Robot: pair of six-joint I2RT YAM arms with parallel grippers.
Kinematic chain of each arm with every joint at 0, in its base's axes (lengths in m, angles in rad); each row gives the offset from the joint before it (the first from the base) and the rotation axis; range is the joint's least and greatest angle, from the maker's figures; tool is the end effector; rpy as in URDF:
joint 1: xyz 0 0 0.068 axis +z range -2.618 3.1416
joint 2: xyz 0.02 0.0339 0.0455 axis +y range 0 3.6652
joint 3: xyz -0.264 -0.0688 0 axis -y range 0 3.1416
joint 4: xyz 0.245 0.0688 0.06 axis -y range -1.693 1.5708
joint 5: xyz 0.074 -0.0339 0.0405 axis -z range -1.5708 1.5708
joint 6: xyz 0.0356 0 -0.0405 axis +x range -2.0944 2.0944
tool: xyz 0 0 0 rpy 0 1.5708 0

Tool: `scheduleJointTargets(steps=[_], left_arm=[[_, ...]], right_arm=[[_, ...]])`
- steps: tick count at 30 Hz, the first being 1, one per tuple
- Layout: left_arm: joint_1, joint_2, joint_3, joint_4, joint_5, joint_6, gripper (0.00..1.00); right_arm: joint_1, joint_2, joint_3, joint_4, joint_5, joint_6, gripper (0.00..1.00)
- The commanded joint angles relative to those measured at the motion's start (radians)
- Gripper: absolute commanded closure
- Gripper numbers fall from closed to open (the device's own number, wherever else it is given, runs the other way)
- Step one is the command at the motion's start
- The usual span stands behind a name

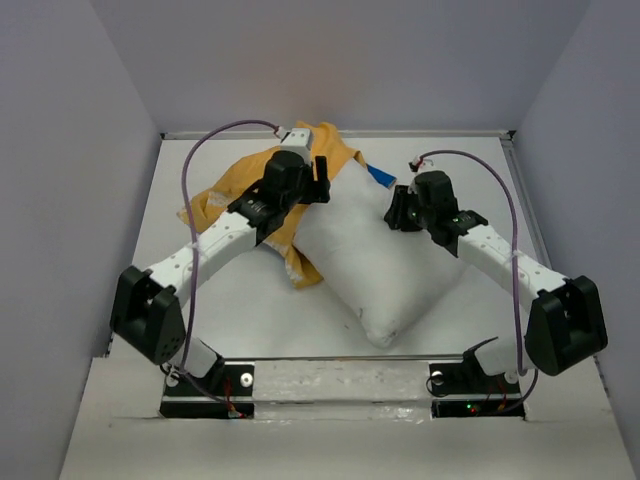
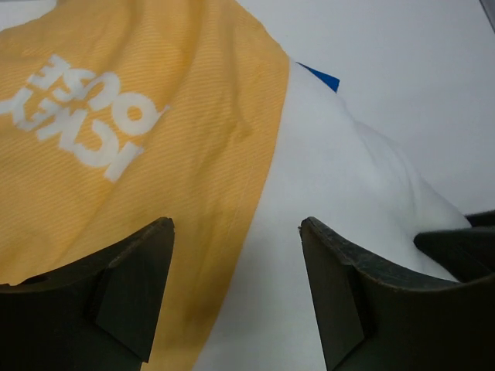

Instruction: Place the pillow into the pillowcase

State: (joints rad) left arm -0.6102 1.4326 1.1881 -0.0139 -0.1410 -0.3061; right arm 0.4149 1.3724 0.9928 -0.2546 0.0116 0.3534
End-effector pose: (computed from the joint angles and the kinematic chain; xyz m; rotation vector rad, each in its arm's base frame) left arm 0.2827 -0.1916 0.3460 0.1812 1.8486 -0.5142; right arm 0.2802 0.1230 0.2723 -0.0622 2.2353 0.4119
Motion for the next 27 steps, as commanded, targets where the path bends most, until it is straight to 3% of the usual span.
scheduleJointTargets(steps=[1,3,7,12,16,19,21,22,24,27], left_arm=[[-0.057,0.126,0.209,-0.009,-0.084,0.153,0.23],[-0.077,0.204,0.299,-0.067,-0.109,0.227,0.24],[-0.144,0.278,0.384,-0.162,-0.270,0.289,0.27],[-0.148,0.152,0.221,-0.083,-0.244,0.170,0.28],[-0.148,0.031,0.116,-0.078,-0.252,0.087,0.28],[-0.149,-0.087,0.016,-0.070,-0.209,0.030,0.28],[-0.154,-0.110,-0.034,-0.083,-0.207,0.006,0.28],[-0.157,-0.115,-0.047,-0.090,-0.207,-0.002,0.28],[-0.183,-0.124,-0.083,-0.109,-0.221,-0.021,0.28],[-0.215,-0.149,-0.119,-0.130,-0.293,-0.039,0.28]], right_arm=[[0.071,0.002,-0.072,0.173,-0.295,0.033,0.91],[0.103,-0.036,-0.089,0.190,-0.312,0.056,1.00],[0.212,-0.177,-0.127,0.222,-0.334,0.160,1.00],[0.346,-0.188,-0.131,0.288,-0.335,0.265,1.00],[0.378,-0.153,-0.083,0.285,-0.363,0.246,0.42],[0.378,-0.252,-0.071,0.197,-0.217,0.187,0.28],[0.358,-0.298,-0.075,0.158,-0.152,0.144,0.28],[0.345,-0.314,-0.077,0.147,-0.142,0.133,0.37],[0.311,-0.317,-0.086,0.127,-0.137,0.113,0.45],[0.242,-0.259,-0.083,0.111,-0.165,0.096,0.44]])
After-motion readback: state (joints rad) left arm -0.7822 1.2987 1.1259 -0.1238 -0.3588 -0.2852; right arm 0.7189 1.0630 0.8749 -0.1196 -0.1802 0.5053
